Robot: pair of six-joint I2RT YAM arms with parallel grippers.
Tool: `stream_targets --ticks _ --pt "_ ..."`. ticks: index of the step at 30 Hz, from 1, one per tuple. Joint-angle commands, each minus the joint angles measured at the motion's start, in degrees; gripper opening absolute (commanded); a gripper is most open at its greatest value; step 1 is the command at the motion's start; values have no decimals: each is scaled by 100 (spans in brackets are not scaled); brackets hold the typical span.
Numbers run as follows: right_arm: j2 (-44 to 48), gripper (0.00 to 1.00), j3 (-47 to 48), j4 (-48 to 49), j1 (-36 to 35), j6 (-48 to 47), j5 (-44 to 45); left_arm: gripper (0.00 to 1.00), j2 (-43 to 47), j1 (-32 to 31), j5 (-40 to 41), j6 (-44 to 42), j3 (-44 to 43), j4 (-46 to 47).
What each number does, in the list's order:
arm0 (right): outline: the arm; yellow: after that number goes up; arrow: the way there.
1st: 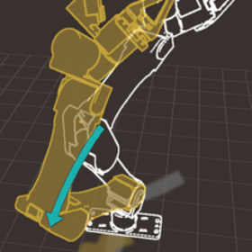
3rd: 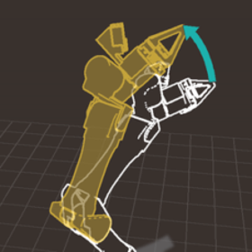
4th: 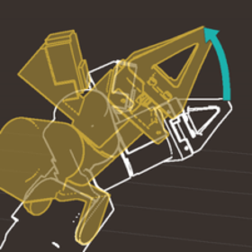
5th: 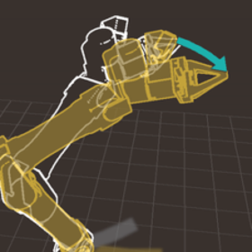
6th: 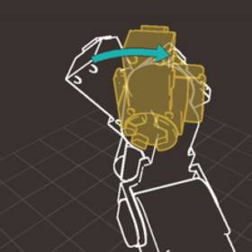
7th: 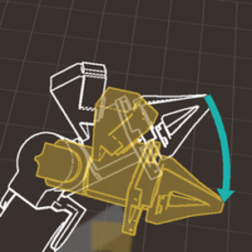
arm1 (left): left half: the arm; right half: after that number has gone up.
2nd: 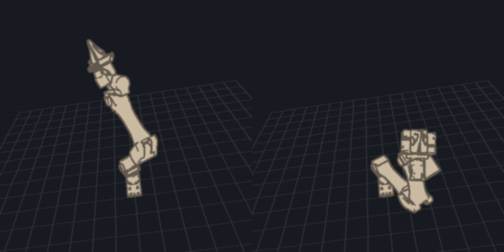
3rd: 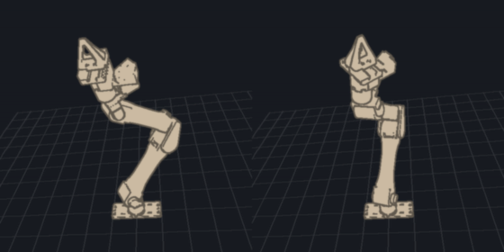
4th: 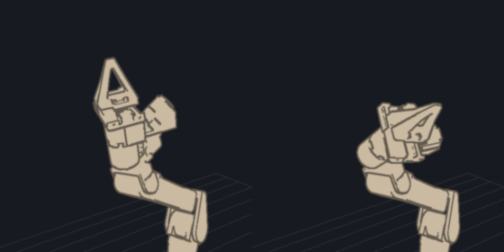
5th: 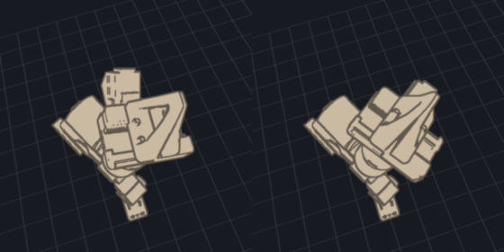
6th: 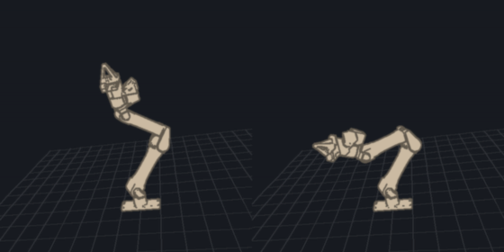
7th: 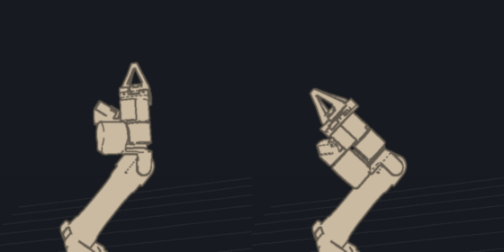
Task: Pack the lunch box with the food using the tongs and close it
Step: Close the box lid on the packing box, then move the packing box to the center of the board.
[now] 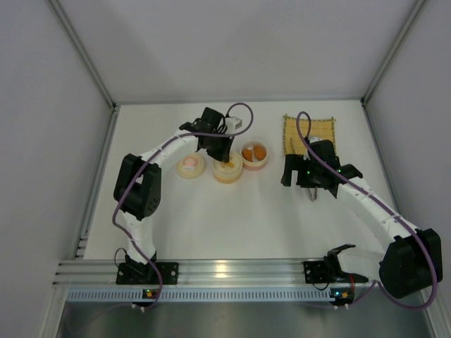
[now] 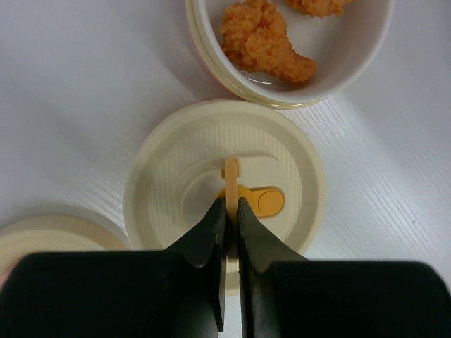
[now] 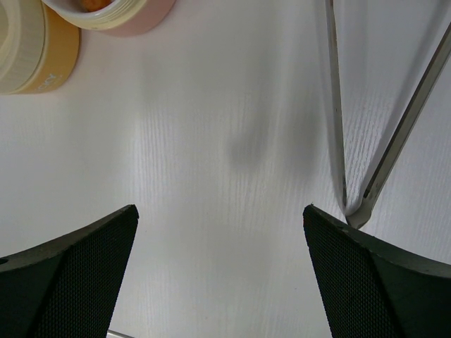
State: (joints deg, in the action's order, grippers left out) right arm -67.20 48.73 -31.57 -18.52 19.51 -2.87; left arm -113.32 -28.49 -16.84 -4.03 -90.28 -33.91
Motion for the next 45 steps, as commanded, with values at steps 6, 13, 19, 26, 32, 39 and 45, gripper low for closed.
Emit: stream_targets --ticks 6,13,19,26,32,39,45 --pt "84 99 93 81 130 -79 -11 0 -331 63 -171 -643 871 -424" --pt "119 99 93 37 147 -96 -3 0 -349 89 -100 -766 1197 -379" --pt "154 99 93 37 147 -79 -38 0 -323 81 -100 -976 1425 -432" --pt "190 99 93 20 156 -79 -38 0 -51 80 -214 -1591 1917 -608" --pt "198 99 101 55 147 -35 -117 0 310 19 -364 -1978 2365 -801" --pt "242 99 110 28 147 -26 -126 0 766 -340 -539 -2663 2849 -1135" --pt "269 99 119 2 147 -26 -126 0 1101 -851 -618 -3068 3315 -1319"
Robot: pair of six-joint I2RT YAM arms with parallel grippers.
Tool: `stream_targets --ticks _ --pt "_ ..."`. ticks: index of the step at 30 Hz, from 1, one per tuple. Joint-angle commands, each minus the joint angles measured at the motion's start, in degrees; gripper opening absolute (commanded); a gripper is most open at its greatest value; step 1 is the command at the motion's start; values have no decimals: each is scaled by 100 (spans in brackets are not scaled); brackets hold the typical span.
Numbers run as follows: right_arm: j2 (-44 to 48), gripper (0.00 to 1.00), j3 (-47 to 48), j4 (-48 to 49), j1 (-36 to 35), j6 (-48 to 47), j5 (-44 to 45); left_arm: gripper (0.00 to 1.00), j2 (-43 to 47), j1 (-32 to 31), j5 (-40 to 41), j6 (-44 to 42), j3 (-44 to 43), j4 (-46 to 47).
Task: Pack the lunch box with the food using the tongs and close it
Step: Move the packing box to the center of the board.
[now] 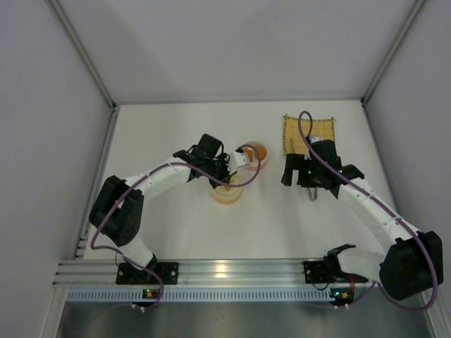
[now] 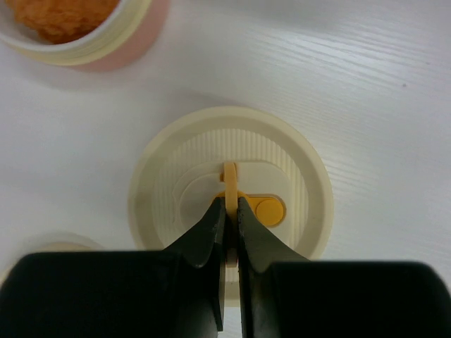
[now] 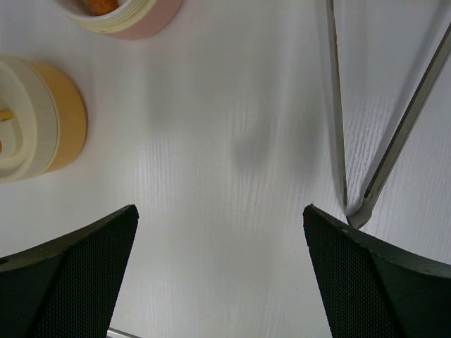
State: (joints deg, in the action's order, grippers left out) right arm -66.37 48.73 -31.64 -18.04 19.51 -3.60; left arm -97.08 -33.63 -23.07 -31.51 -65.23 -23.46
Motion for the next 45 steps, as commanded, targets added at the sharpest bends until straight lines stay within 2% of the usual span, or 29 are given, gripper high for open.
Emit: stream_targets --ticks 1,7,19,22,25,26,29,37,40,45 --pt "186 99 119 0 99 -26 -45 0 -514 -381 -31 -417 845 -2417" --pt "212 99 128 -9 99 -26 -45 0 -260 -697 -163 -953 1144 -2988" --pt "212 99 163 -18 99 -35 -80 1 488 -2103 -198 -1042 1627 -3191" --pt "230 99 163 -53 99 -43 -45 6 409 -2139 -215 -1085 1575 -3296" --pt "230 99 172 -53 99 -35 -62 20 339 -2139 -216 -1094 1487 -3331" --pt "230 99 163 -53 108 -26 -62 27 365 -2139 -215 -1094 1461 -3340" --pt "230 99 189 -44 99 -35 -89 37 496 -2139 -145 -1103 1251 -3392" --pt "168 99 198 0 99 -35 -176 45 891 -2139 -5 -1033 416 -3727" --pt "159 99 198 9 99 -17 -203 51 1024 -2139 83 -910 117 -3692" --pt "159 99 216 17 99 -17 -238 53 1182 -2130 276 -717 -51 -3473"
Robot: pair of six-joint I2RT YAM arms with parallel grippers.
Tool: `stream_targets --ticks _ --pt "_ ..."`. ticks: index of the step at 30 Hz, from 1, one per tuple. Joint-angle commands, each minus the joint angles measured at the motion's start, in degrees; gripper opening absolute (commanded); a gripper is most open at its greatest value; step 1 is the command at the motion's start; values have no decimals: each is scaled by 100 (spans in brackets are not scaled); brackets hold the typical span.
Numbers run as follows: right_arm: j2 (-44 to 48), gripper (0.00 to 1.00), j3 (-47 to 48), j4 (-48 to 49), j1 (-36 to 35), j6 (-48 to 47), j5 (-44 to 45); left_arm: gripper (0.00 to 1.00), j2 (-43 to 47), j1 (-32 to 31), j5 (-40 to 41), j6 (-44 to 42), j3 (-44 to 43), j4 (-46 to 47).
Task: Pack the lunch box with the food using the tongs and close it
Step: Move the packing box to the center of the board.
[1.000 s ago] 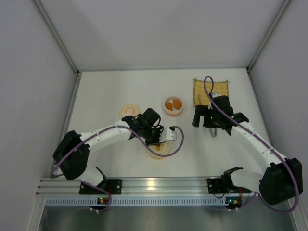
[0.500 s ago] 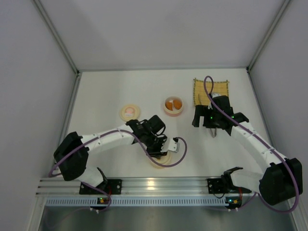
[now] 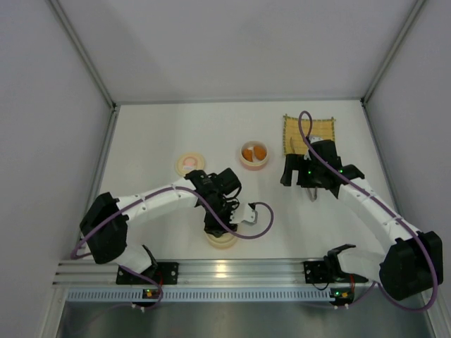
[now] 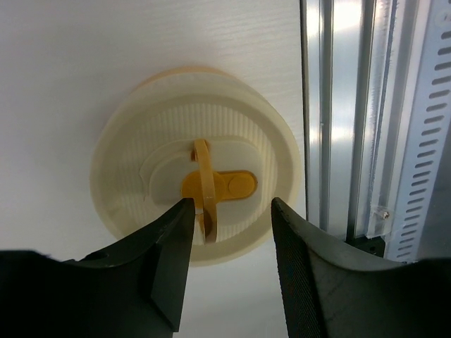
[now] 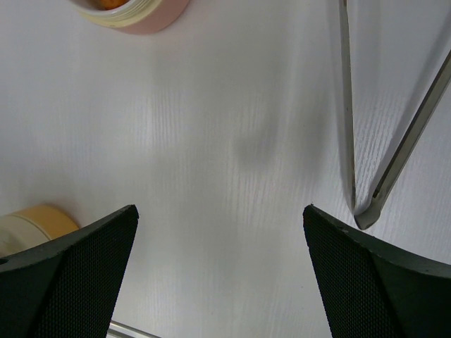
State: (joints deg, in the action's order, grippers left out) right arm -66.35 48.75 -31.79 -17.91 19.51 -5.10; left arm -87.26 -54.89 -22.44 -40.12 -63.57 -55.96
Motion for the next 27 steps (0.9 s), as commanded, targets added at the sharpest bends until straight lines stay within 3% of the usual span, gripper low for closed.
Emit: stream_targets --ticks 1,8,18,27 --pt "157 99 205 33 86 -17 -87 53 288 -12 222 171 -208 -83" --pt "157 99 196 41 86 -17 -105 49 219 31 161 259 -147 94" --pt "192 99 126 59 86 -8 -122 49 631 787 213 883 -481 903" --pt "210 99 108 85 86 -8 -131 34 895 814 21 716 -428 333"
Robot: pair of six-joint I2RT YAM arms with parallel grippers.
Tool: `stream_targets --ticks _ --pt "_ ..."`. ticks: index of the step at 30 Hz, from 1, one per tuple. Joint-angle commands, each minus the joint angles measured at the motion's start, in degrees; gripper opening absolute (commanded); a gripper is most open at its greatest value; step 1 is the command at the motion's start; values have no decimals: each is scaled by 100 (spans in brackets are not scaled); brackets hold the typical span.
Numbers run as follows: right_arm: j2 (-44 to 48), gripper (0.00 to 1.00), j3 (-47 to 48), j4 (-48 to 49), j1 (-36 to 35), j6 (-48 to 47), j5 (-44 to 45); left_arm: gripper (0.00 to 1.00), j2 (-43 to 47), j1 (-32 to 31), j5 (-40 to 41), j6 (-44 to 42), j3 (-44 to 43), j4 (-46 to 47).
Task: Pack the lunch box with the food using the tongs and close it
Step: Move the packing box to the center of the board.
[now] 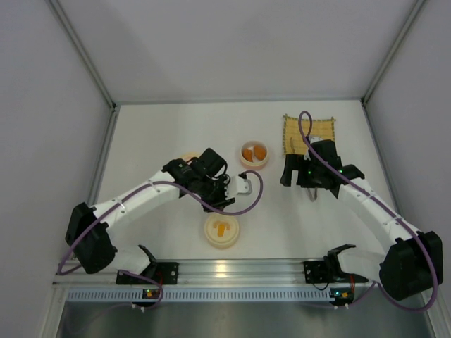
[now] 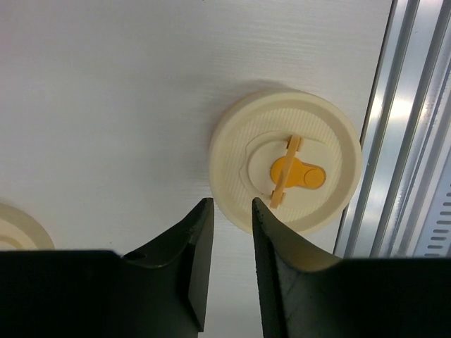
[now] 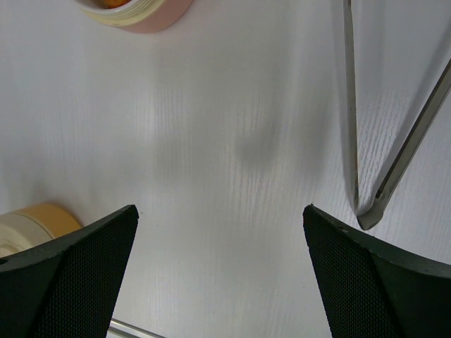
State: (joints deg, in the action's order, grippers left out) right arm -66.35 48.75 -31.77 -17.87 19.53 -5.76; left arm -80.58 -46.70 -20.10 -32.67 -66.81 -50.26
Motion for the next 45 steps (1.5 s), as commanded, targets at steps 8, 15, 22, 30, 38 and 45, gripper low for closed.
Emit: stream_targets --ticks 8,15,22,30,38,45 --pt "210 99 73 83 73 -2 -66 20 113 -6 -1145 -433 -228 -1187" --pt "201 100 73 83 73 -2 -48 17 -440 -15 -1260 -557 -298 -1495" --pt "210 100 99 13 73 -54 13 17 -995 -15 -1146 -144 -333 -820" --pt "184 99 82 4 90 -81 22 17 -1311 -6 -777 392 -158 270" --pt "175 99 91 4 82 -98 -4 24 -1487 38 -811 664 -139 456" --pt "149 99 73 136 73 -99 -214 71 -1214 1895 -1936 1613 -1852 -203"
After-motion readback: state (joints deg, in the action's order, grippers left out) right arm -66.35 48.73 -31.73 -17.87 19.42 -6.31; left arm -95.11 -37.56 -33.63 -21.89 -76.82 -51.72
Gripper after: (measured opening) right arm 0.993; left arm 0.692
